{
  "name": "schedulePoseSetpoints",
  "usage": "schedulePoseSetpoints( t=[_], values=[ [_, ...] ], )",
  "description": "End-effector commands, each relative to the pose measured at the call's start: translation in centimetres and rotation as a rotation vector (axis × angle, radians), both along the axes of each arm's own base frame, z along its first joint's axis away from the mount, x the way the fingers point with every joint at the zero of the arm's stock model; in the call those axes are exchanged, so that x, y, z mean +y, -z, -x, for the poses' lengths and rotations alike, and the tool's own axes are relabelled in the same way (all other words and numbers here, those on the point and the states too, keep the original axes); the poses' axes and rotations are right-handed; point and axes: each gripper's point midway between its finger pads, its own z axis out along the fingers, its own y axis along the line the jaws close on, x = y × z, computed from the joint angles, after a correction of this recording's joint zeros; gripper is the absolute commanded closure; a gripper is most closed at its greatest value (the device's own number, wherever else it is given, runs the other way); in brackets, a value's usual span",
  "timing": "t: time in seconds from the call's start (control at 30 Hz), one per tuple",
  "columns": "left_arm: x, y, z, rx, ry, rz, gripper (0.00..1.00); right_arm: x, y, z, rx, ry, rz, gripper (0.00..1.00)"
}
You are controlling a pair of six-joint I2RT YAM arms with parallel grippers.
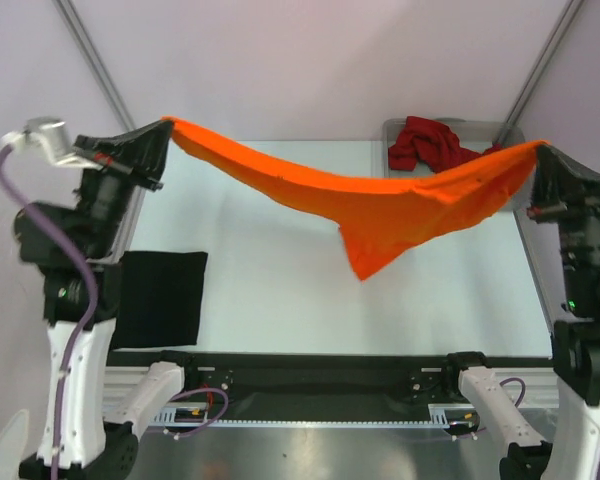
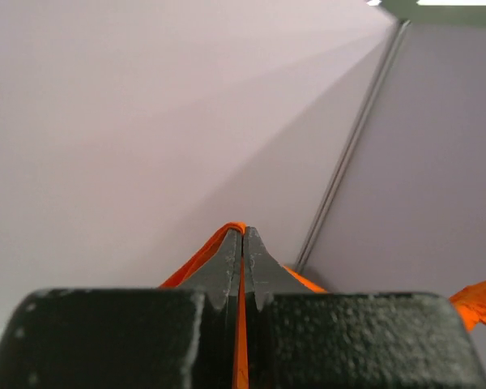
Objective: Fold and stack the t-shirts
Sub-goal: Flatten the tshirt out
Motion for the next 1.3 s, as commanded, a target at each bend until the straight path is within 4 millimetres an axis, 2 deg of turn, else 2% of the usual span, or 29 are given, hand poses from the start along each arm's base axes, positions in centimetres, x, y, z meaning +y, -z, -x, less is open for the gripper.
schedulePoseSetpoints(
  t=[0.0,0.07,0.1,0.13,0.17,0.2,0.23,0.3,0.33,0.43,0.5,0.6,0.63,0.67,0.7,0.77,0.8,0.83,0.87,0.9,0.93,0.97,1.0,1.03,1.1,1.13,1.2,1.23,1.27],
  values=[
    [0.2,-4.9,6.1,-0.133,0.038,0.021,1.0,0.5,-5.2,6.4,-0.222,-0.044,0.001,1.0],
    [1.2,-7.6,10.2,-0.211,0.0,0.03,1.0,0.2,-6.6,8.9,-0.28,-0.04,-0.012,1.0],
    [1.7,-7.9,11.2,-0.215,-0.026,0.024,1.0,0.0,-7.9,11.2,-0.333,-0.038,-0.019,1.0],
    [2.3,-9.2,13.1,-0.254,-0.048,0.036,1.0,-0.1,-8.5,12.3,-0.354,-0.039,-0.025,1.0],
    [3.2,-9.9,14.3,-0.282,-0.09,0.041,1.0,-0.1,-9.0,13.1,-0.373,-0.041,-0.028,1.0],
    [3.6,-10.1,15.0,-0.286,-0.106,0.049,1.0,-0.2,-10.1,15.1,-0.417,-0.042,-0.029,1.0],
    [4.0,-10.7,16.4,-0.31,-0.119,0.057,1.0,-0.1,-10.5,15.7,-0.428,-0.049,-0.03,1.0],
    [5.1,-11.1,17.7,-0.33,-0.167,0.07,1.0,0.0,-11.4,17.4,-0.458,-0.061,-0.032,1.0],
    [5.4,-11.4,18.4,-0.344,-0.173,0.074,1.0,0.0,-11.6,17.5,-0.459,-0.063,-0.033,1.0],
    [5.9,-11.7,19.0,-0.358,-0.191,0.072,1.0,-0.1,-12.2,18.5,-0.472,-0.06,-0.034,1.0],
    [5.9,-11.7,18.7,-0.356,-0.194,0.069,1.0,-0.1,-12.2,18.4,-0.467,-0.061,-0.036,1.0],
    [5.4,-10.9,16.5,-0.32,-0.19,0.049,1.0,-0.1,-11.3,16.1,-0.423,-0.058,-0.042,1.0],
    [5.1,-10.0,15.1,-0.289,-0.189,0.038,1.0,0.0,-10.8,15.1,-0.401,-0.056,-0.039,1.0],
    [4.8,-9.3,13.7,-0.262,-0.185,0.027,1.0,0.1,-9.4,12.4,-0.341,-0.052,-0.036,1.0],
    [4.6,-8.8,12.7,-0.252,-0.188,0.021,1.0,0.1,-8.7,11.1,-0.311,-0.05,-0.032,1.0],
    [4.0,-5.8,8.6,-0.161,-0.195,-0.016,1.0,0.2,-7.1,8.3,-0.252,-0.045,-0.026,1.0],
    [3.9,-4.7,7.1,-0.128,-0.202,-0.023,1.0,0.3,-5.4,5.9,-0.198,-0.042,-0.025,1.0],
    [3.7,-2.6,4.8,-0.063,-0.213,-0.04,1.0,0.4,-4.4,4.6,-0.165,-0.046,-0.032,1.0],
    [3.5,-1.3,3.3,-0.03,-0.218,-0.063,1.0,0.4,-3.5,3.4,-0.135,-0.042,-0.034,1.0],
    [3.3,0.3,1.1,0.008,-0.231,-0.097,1.0,0.5,-1.4,1.2,-0.074,-0.038,-0.037,1.0],
    [3.1,3.4,-1.2,0.079,-0.241,-0.125,1.0,0.5,-0.7,0.0,-0.054,-0.039,-0.044,1.0],
    [3.1,5.0,-2.6,0.113,-0.254,-0.134,1.0,0.5,0.3,-1.1,-0.027,-0.033,-0.043,1.0],
    [2.8,6.6,-4.4,0.143,-0.251,-0.15,1.0,0.5,2.2,-2.8,0.019,-0.027,-0.041,1.0],
    [2.4,9.9,-6.1,0.199,-0.239,-0.181,1.0,0.5,3.3,-4.0,0.05,-0.023,-0.041,1.0],
    [1.2,13.5,-9.0,0.236,-0.202,-0.209,1.0,0.6,5.5,-6.1,0.099,-0.023,-0.033,1.0],
    [0.8,16.9,-10.6,0.286,-0.19,-0.226,1.0,0.0,8.5,-8.3,0.174,0.02,-0.048,1.0],
    [0.6,19.8,-12.9,0.333,-0.175,-0.223,1.0,-0.2,10.6,-10.1,0.207,0.034,-0.047,1.0],
    [0.2,24.2,-15.3,0.428,-0.163,-0.252,1.0,-0.2,13.7,-11.8,0.271,0.042,-0.041,1.0],
    [0.1,25.9,-16.4,0.46,-0.161,-0.255,1.0,-0.1,15.4,-13.1,0.303,0.042,-0.034,1.0]
  ],
)
